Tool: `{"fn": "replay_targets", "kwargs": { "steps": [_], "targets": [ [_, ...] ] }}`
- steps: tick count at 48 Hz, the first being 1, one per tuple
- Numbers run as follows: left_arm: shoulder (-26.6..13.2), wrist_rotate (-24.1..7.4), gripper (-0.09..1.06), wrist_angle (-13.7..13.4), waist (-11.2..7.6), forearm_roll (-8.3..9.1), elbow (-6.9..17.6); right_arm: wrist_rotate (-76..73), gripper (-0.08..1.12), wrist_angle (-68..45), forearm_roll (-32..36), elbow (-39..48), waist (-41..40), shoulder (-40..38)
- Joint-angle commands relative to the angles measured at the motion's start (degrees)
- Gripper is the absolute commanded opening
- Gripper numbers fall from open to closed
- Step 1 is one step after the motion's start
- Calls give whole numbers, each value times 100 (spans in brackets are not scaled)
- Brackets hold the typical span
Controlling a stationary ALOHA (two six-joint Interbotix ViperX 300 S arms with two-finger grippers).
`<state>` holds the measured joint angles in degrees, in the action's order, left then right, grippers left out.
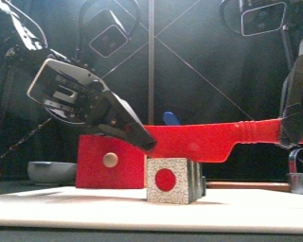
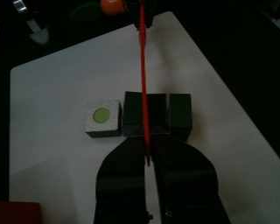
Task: Place sushi on board then cut the sushi with the knife then place the pieces on the plate
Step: Cut the sushi into 4 pieces
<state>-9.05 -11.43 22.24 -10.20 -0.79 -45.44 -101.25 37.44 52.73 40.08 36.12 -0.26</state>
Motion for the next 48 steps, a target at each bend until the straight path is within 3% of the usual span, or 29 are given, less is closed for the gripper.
{"fn": "replay_targets", "kwargs": {
  "steps": [1, 18, 28, 48],
  "targets": [
    [-18, 0, 32, -44, 35, -18, 0, -26, 33, 18, -44, -70, 9, -88],
    [-149, 0, 32, -105, 53, -35, 0, -9, 33, 35, -35, -70, -26, 0],
    [185, -18, 32, -105, 70, -18, -9, 0, 33, 272, 9, -79, 18, -387],
    [167, 0, 32, -105, -132, -35, -26, -18, 33, 220, -88, -167, 70, -264]
  ]
}}
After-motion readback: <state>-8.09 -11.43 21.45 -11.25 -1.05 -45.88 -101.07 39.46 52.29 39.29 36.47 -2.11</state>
